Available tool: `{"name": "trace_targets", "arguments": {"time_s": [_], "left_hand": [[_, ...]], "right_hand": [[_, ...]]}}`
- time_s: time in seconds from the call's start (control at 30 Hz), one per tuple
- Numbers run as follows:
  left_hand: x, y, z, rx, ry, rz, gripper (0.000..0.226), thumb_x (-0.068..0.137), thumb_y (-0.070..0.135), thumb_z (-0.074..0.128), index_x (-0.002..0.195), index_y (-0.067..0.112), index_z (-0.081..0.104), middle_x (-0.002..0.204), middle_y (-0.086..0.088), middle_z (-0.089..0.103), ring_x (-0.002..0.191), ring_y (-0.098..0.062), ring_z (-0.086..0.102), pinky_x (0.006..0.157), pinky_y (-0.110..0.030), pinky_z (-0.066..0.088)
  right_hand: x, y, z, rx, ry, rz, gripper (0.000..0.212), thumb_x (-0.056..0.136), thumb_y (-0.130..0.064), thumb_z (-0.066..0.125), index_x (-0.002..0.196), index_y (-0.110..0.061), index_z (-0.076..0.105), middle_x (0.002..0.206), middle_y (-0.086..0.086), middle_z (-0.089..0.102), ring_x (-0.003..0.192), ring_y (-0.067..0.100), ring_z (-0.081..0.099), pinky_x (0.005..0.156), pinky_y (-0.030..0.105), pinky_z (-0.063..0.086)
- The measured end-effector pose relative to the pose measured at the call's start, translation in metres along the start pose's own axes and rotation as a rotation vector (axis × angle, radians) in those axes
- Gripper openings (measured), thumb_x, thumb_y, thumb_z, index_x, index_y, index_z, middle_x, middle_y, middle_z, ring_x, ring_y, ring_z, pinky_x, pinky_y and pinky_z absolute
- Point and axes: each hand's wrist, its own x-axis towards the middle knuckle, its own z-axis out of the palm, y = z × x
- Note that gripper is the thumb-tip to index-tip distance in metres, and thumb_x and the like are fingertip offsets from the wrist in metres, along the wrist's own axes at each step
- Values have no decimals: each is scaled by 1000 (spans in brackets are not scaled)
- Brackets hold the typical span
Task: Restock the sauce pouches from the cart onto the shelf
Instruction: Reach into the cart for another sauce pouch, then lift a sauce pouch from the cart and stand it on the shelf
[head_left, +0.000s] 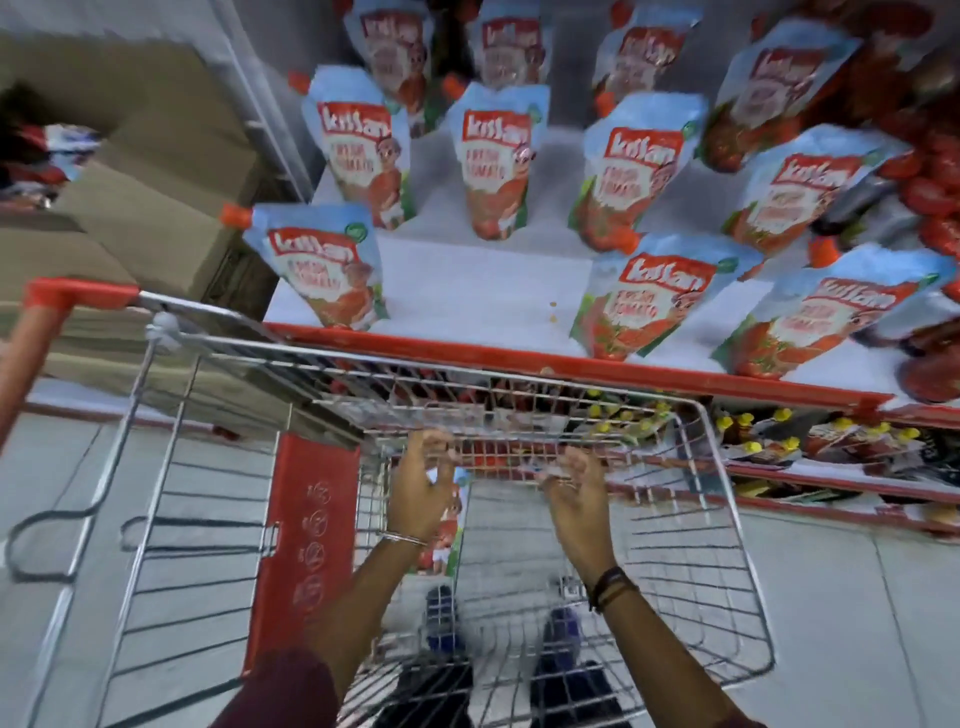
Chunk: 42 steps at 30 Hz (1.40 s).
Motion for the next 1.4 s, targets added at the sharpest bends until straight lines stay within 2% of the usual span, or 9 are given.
{"name": "trace_targets", "arguments": {"time_s": [0.1,0.3,0.4,0.53,0.73,0.9,1.17,1.3,1.4], "left_hand": [[4,-58,-7,52,-47,-252,28,81,20,59,106,23,48,107,-20,57,96,-31,57,81,-37,49],[14,-145,4,49,-125,-679,8,82,-1,56,85,6,52,103,-13,54,95,-23,59,76,-28,43],[20,-183,14,55,-146,-735,7,83,4,56,90,2,55,101,-12,59,73,-16,59,56,-17,46],[26,-233,26,47,-176,-851,26,80,18,58,101,5,59,105,-16,65,87,-23,56,78,-36,48],[33,-256,31,202,-178,-771,27,78,25,60,82,-2,65,91,-28,68,88,-39,64,72,-40,51],[41,-230,23,171,-268,-725,18,74,16,65,58,9,66,37,9,56,41,-6,53,49,-21,46],[25,-165,17,-59,-162,-629,24,75,-2,66,66,14,51,70,-5,56,67,-19,50,47,-14,45],[19,-118,8,-147,-114,-524,38,73,-16,60,59,16,43,65,-1,44,60,-12,40,43,-8,37],[17,-83,-2,-135,-79,-378,39,71,-13,64,60,21,48,66,4,50,59,3,51,58,-16,42]], "right_hand": [[8,37,41,1,-108,189,22,89,-9,58,104,-21,48,115,15,55,112,32,54,98,46,46],[28,110,104,20,-172,447,19,89,5,53,108,3,55,108,25,57,112,42,53,95,39,47],[38,138,127,-63,-216,530,15,89,-3,57,98,-8,47,92,10,54,89,31,56,78,28,50],[55,165,152,-113,-281,636,27,84,-8,64,94,-17,40,73,-4,45,62,7,42,55,16,44],[77,184,169,-31,-136,690,14,78,-3,69,84,-3,57,81,10,63,93,33,63,74,34,51],[75,184,165,-158,-199,685,24,73,-17,66,94,-6,68,92,6,70,88,24,65,88,42,55],[49,117,122,-9,-46,547,21,84,3,59,101,16,60,103,18,65,78,16,69,57,10,51],[36,79,99,65,-34,436,20,81,-4,66,99,4,62,103,24,70,88,34,68,80,43,58],[25,47,80,118,-14,313,25,81,7,63,104,13,58,107,23,67,86,20,70,70,30,58]]}}
